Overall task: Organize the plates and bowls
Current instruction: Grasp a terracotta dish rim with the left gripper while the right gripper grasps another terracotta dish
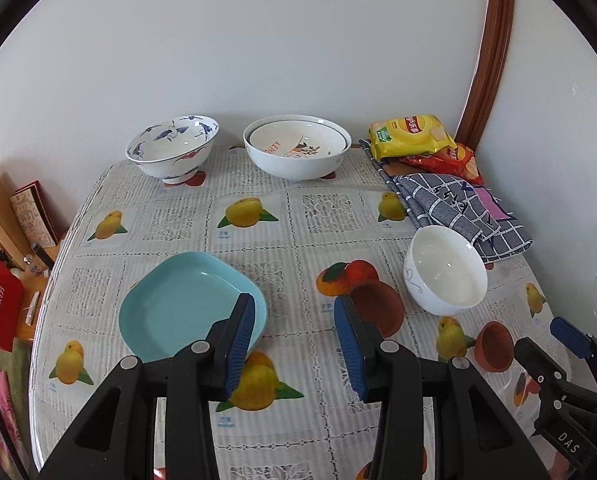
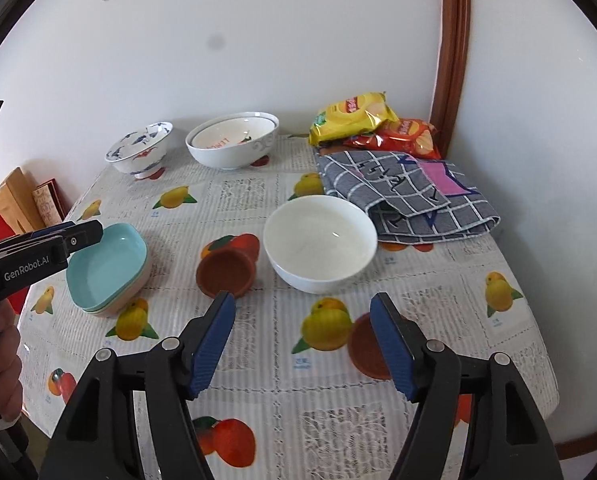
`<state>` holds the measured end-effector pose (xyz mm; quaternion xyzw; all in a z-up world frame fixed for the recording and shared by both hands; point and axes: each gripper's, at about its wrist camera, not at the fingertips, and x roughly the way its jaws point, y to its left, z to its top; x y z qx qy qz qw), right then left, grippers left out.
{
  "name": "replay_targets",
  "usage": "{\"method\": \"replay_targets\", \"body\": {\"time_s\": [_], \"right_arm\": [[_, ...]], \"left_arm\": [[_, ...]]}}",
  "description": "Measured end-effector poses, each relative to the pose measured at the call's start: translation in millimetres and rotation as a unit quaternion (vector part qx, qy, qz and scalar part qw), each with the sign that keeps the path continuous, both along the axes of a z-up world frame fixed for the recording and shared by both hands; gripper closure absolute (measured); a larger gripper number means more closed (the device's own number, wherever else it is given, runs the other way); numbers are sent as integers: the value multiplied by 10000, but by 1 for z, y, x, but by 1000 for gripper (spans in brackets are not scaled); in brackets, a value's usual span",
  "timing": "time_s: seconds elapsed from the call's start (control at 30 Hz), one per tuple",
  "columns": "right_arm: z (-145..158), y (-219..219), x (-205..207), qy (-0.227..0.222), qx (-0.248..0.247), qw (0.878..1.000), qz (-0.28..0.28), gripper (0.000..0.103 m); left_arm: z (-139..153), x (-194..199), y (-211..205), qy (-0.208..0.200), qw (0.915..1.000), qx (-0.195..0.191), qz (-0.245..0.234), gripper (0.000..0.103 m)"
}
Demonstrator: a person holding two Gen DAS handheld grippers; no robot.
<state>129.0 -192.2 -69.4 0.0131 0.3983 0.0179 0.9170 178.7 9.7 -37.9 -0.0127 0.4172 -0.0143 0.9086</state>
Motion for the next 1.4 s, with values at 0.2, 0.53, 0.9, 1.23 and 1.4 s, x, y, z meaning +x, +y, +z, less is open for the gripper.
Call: {"method": "replay_targets", "body": {"time_s": [0.2,0.53,0.9,1.23,1.4], "right_arm": [[-15,-44,-4,167,-70,9993,-340,34],[-55,-97,-3,549,-46,9961,-686,34],[-89,-119,12,737,253,9950,-622,34],[-119,-115,32,1005,521,9922,-524,53],[-123,-112,36,945,478,9931,-513,55]], "left_arm": [[-10,4,-17,90,9999,-65,105,64],[-40,18,-49,461,9988,85,-148,64],[-86,47,-64,976,9952,26,13,64],[-112,69,-57,1235,9920,13,261,64],[-119,77,-54,1249,9918,-103,247,64]]}}
